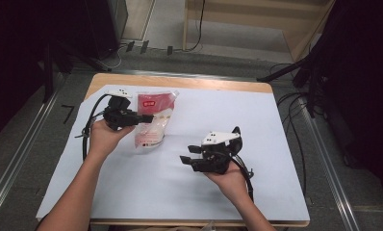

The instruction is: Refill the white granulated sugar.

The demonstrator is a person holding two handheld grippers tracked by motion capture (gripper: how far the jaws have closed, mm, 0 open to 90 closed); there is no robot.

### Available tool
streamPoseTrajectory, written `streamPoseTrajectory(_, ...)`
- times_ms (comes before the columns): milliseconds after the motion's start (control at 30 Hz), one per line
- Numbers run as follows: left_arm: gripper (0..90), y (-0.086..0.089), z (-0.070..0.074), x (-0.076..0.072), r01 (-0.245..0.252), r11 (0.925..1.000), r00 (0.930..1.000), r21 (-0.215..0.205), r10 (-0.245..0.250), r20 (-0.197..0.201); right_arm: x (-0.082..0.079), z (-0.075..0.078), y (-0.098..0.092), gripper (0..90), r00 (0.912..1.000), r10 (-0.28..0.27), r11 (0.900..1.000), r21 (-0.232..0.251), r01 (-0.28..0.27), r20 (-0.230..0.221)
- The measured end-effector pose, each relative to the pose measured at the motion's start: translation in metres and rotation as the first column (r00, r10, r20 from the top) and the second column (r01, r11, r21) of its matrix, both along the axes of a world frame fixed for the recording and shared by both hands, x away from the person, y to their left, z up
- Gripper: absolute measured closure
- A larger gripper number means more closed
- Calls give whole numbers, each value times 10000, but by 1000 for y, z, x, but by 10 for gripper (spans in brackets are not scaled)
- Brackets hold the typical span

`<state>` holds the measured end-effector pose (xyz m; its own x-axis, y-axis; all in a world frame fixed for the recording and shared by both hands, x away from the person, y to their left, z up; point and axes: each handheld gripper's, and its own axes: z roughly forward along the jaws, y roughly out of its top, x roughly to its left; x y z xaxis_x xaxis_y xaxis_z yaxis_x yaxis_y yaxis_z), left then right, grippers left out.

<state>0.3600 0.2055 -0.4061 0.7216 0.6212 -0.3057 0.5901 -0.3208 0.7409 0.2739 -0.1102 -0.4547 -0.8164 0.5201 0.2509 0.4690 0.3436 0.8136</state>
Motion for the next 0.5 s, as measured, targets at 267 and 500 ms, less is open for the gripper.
streamPoseTrajectory(267,834,4,1,-3,10,9999,9999,-110,-9,103,0,0,-1,497,10000,27,10000,-5,-27,47)
streamPoseTrajectory(500,806,7,3,-8,125,9999,9996,-104,-123,257,0,1,-1,498,10000,30,10000,-1,-30,19)
